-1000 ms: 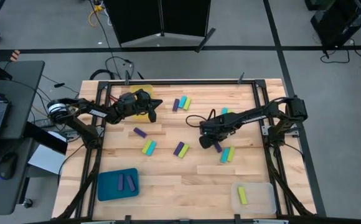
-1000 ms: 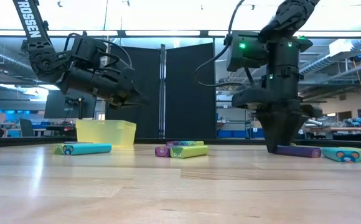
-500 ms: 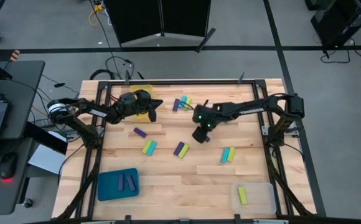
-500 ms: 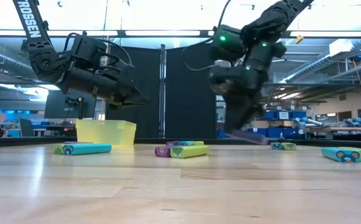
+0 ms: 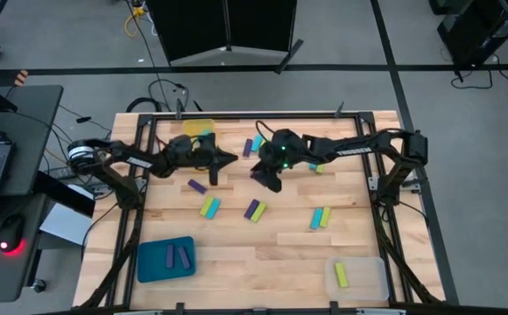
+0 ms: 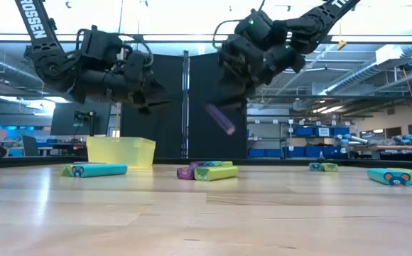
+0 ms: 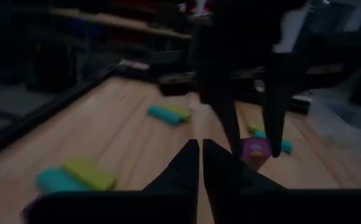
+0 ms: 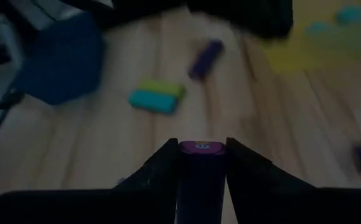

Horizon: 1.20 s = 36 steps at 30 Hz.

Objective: Sort blocks
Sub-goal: Put the purple block into the blue bin

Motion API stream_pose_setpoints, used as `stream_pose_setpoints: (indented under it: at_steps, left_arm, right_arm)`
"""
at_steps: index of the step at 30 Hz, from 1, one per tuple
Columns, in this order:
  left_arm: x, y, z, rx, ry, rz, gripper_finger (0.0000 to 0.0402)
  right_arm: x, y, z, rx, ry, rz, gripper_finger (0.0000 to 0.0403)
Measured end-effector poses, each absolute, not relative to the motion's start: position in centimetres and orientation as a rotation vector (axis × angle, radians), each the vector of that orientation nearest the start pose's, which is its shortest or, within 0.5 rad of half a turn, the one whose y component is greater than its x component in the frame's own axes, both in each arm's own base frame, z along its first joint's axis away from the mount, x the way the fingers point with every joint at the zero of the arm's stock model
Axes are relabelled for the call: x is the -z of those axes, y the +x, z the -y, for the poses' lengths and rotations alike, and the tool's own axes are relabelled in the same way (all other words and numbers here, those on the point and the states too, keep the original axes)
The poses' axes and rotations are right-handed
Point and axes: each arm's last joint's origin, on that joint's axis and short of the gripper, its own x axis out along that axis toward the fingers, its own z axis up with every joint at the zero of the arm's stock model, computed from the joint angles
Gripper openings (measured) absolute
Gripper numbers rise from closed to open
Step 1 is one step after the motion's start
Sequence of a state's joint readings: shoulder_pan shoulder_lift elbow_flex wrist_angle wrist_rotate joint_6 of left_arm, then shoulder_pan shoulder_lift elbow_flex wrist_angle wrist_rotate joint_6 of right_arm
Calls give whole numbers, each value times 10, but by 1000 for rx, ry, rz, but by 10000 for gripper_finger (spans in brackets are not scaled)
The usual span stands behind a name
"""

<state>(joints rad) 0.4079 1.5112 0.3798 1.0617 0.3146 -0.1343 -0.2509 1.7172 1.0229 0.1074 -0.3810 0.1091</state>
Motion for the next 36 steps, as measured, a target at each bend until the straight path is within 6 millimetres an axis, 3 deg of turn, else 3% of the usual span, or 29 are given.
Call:
stream_pose_setpoints:
  at_steps: [6, 15, 20, 26, 36]
  left_arm:
    - [-170, 251, -70, -46, -94, -28, 77]
    - [-178, 262, -44, -17, -26, 15, 179]
    - [-184, 266, -34, 15, -20, 57, 220]
    - [-198, 277, -24, 67, -16, 96, 244]
    - [-209, 283, -20, 144, -9, 140, 248]
  right_arm:
    - [-220, 360, 57, -173, 211, -459, 114]
    - [-265, 349, 15, -61, 16, -312, 113]
    - [-278, 348, 0, -21, -56, -229, 113]
    - [-282, 348, -5, -18, -92, -187, 113]
    - [-281, 349, -4, -12, -127, -193, 113]
